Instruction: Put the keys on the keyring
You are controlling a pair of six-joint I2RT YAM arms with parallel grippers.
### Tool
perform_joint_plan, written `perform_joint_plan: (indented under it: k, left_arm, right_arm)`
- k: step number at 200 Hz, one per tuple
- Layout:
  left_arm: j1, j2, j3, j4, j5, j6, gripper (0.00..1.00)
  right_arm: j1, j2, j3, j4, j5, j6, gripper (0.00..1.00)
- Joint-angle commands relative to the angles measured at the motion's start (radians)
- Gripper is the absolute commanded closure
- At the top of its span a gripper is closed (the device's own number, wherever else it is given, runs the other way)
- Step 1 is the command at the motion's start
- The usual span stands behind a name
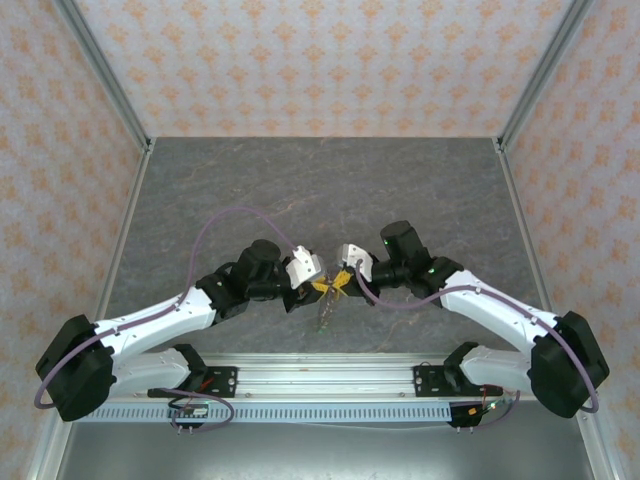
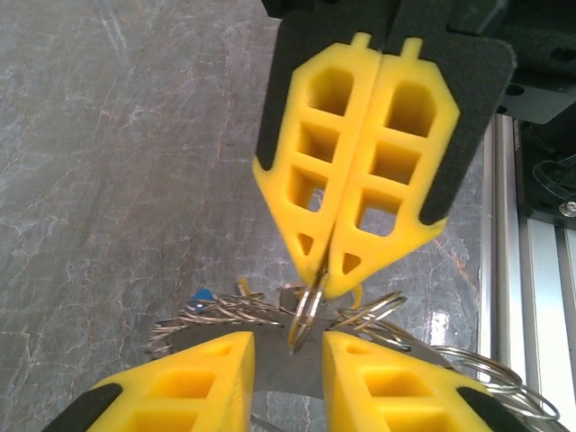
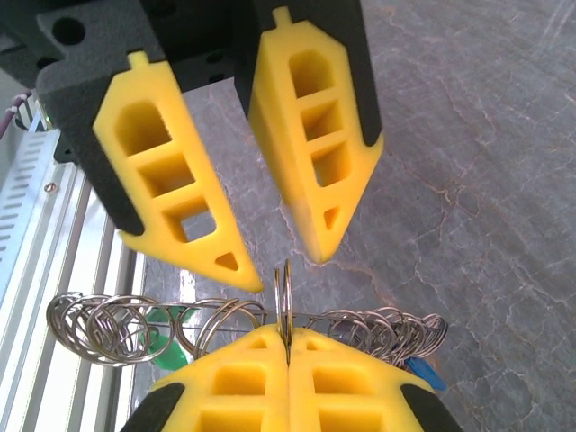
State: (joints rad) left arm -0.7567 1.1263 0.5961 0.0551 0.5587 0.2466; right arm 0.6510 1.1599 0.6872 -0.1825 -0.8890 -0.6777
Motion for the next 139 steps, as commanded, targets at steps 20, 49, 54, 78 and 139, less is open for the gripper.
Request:
perform_joint_plan:
  k: [20,49,54,78,139]
  left_arm:
    - [0.003,0.005,0.038,-0.029,-0.024,0.034,0.74]
    - [0.004,0.028,0.052,-0.035,0.012,0.042,0.74]
    - [0.004,0.034,0.056,-0.037,0.018,0.045,0.73]
    - [0.004,0.056,0.067,-0.050,0.041,0.053,0.74]
    - [0.003,0.064,0.080,-0.068,0.046,0.070,0.78]
  right_arm:
    - [0.012,-0.010,0.049,-0.039,-0.006,-0.061,1.00]
    - [0.014,-0.009,0.044,-0.019,-0.011,-0.055,1.00]
    - [0.015,-0.010,0.041,-0.007,-0.013,-0.050,1.00]
    - [0.014,-0.006,0.034,0.025,-0.026,-0.033,1.00]
    - [0.015,-0.009,0.031,0.048,-0.045,-0.015,1.00]
